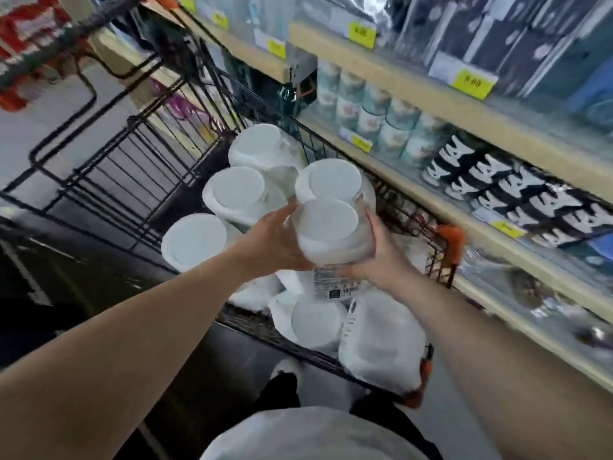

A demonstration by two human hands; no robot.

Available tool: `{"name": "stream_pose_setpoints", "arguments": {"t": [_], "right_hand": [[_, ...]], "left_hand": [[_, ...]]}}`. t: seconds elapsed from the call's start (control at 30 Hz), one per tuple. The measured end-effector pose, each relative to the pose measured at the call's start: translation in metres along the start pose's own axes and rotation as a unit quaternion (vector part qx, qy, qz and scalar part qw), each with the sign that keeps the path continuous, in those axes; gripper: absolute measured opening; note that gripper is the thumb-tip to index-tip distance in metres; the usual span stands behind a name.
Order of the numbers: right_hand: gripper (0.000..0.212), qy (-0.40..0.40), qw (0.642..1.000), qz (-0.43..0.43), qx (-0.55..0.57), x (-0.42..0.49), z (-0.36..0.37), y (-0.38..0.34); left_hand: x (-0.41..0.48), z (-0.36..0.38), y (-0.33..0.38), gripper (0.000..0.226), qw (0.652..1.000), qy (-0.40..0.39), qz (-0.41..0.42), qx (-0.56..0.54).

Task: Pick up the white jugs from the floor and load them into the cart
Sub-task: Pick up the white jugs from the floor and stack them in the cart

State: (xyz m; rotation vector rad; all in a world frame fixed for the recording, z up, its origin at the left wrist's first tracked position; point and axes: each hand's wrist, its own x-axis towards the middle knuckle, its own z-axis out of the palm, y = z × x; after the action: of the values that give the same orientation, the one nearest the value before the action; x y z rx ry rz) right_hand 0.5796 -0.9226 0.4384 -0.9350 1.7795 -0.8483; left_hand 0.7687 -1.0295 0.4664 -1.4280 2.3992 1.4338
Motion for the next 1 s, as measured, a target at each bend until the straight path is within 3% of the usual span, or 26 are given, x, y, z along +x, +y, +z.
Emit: {"name": "stream_pose_setpoints", "arguments": {"t": [0.2,0.33,0.4,0.53,0.7,0.83,1.0], "right_hand": [[0.118,0.128,0.991,0.012,-0.024,0.004,0.04,0.018],[0.115,0.1,0.992,0.062,-0.037,0.008,0.052,0.024],[0.104,0.083,0.992,0.085,-0.046,0.001,0.053,0.022],[0.068,0.124,0.987,0.083,-0.061,-0.017,0.048,0.007],[0.043,0.195,0.978,0.067,-0.035,-0.062,0.022,-0.012],[0.034,0.269,0.963,0.038,0.002,-0.118,-0.018,-0.017],[0.029,0.359,0.932,0.017,0.046,-0.218,-0.072,0.006]], "left_hand": [[0.032,0.005,-0.031,0.122,0.995,-0.025,0.057,0.08],[0.04,0.004,-0.042,0.119,0.988,-0.038,0.054,0.138],[0.043,0.002,-0.044,0.117,0.984,-0.04,0.05,0.168],[0.038,-0.003,-0.037,0.11,0.979,-0.046,0.043,0.192],[0.011,0.002,0.006,0.074,0.976,-0.007,0.131,0.173],[-0.022,0.026,0.063,0.063,0.959,-0.002,0.227,0.168],[-0.067,0.09,0.143,0.048,0.955,-0.046,0.275,0.103]]}}
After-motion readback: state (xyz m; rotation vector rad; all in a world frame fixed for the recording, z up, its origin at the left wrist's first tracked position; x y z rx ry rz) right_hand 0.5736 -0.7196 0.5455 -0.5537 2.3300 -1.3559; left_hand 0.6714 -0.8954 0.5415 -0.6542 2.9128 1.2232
